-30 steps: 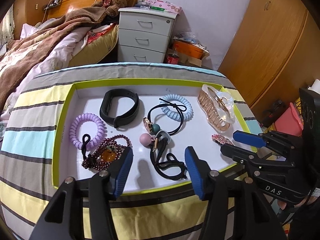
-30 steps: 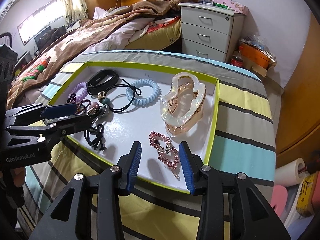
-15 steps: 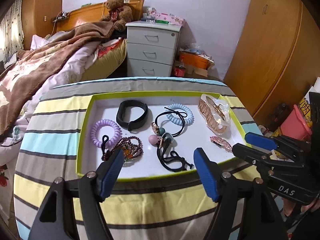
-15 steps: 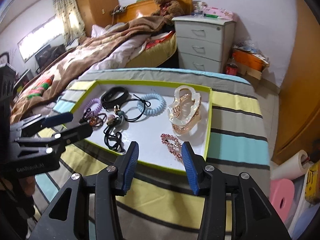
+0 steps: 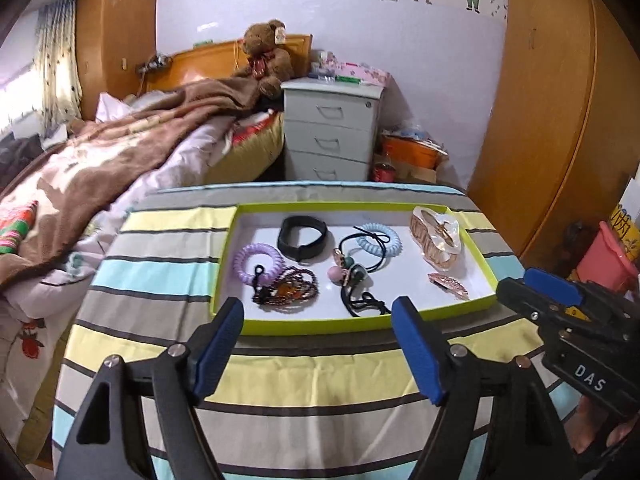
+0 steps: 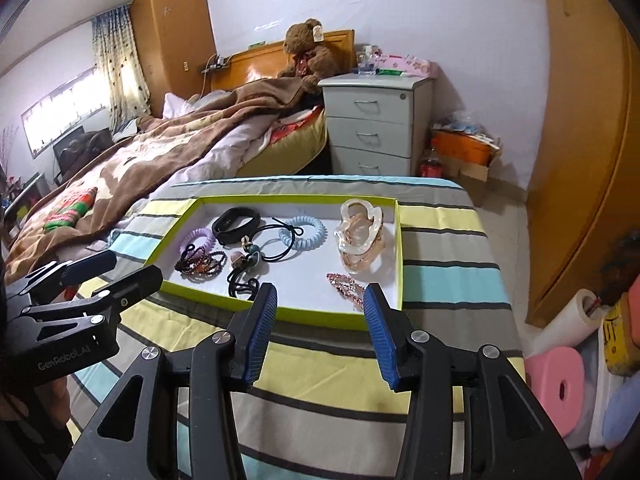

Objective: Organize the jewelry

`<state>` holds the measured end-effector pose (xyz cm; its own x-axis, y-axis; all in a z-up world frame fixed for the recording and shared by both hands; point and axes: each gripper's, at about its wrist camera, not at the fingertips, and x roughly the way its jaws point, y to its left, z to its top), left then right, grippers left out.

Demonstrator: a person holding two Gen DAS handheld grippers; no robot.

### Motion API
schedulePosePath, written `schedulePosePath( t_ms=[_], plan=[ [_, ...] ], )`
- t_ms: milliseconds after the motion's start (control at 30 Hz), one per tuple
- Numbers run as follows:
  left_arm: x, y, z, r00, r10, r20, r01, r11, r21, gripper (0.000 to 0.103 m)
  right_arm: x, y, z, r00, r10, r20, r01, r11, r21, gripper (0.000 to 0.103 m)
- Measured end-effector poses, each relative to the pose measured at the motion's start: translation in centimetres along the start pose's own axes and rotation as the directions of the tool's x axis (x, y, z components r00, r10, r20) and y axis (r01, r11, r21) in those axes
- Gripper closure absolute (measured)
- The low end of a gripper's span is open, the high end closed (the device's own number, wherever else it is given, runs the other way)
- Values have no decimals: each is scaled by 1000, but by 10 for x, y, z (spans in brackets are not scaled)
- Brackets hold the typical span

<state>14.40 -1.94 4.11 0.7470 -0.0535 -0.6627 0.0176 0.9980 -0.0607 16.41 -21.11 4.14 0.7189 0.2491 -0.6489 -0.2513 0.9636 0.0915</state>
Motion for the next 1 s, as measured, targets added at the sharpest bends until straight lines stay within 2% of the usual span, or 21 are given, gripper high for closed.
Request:
schedulePosePath(
  t_ms=[133,867,1000],
  plan=[
    [-3,2,-4,1000,7,2,-7,1000,-2,22,-7,7,-5,999,-29,23,30,999,-12,57],
    [-6,3,-10,999,33,11,-32,999,-20,22,-8,12,-12,999,-37,33,37,999,1,57],
    [-5,2,-10,998,60,7,-60,998,-13,21,-8,12,-12,999,-39,32,39,999,1,57]
  ],
)
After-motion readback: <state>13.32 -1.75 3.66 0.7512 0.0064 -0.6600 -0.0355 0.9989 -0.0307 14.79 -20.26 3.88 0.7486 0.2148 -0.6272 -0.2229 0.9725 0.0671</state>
